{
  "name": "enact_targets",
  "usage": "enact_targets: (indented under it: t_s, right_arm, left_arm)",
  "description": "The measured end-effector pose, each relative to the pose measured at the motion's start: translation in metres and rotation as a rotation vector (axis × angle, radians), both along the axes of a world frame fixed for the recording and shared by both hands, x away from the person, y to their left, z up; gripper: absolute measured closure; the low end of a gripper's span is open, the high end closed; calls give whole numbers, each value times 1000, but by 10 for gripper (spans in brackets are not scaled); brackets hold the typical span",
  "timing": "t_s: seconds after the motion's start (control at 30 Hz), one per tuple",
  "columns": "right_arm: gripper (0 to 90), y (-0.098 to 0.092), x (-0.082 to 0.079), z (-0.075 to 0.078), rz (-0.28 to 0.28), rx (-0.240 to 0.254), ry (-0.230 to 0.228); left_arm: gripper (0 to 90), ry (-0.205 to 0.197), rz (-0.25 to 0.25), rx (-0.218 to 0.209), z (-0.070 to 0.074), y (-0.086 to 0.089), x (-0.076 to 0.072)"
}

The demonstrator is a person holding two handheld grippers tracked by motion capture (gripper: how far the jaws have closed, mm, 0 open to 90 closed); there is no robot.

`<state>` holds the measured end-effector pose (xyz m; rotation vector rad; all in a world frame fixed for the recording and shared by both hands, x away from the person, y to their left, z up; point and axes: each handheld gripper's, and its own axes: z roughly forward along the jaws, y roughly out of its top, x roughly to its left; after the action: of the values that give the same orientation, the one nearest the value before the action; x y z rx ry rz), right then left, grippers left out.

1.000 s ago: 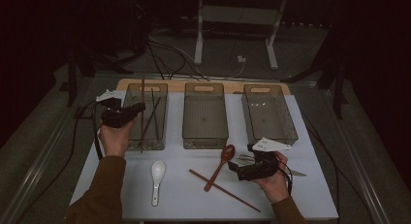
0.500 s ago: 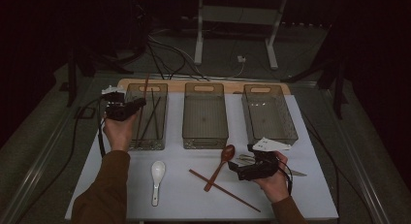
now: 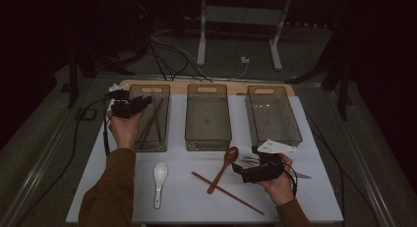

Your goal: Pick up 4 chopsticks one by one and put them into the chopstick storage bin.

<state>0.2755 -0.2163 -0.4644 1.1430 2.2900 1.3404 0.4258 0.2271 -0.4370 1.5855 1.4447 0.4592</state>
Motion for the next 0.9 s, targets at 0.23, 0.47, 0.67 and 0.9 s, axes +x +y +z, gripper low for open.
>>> enact_targets:
  t_s: [0.23, 0.47, 0.67, 0.9]
  right_arm:
    - [0, -2, 0, 1, -5, 3, -3]
    - [0, -2, 0, 1, -7, 8, -6]
    - [0, -2, 0, 2, -7, 12, -9]
    - [0, -2, 0, 2, -2, 11, -12]
  left_arm:
    - [398, -35, 19, 5, 4, 6, -8]
    - [213, -64, 31, 23, 10, 11, -16]
    - [120, -89, 22, 17, 13, 15, -23]
    - [18, -140, -7, 9, 15, 16, -37]
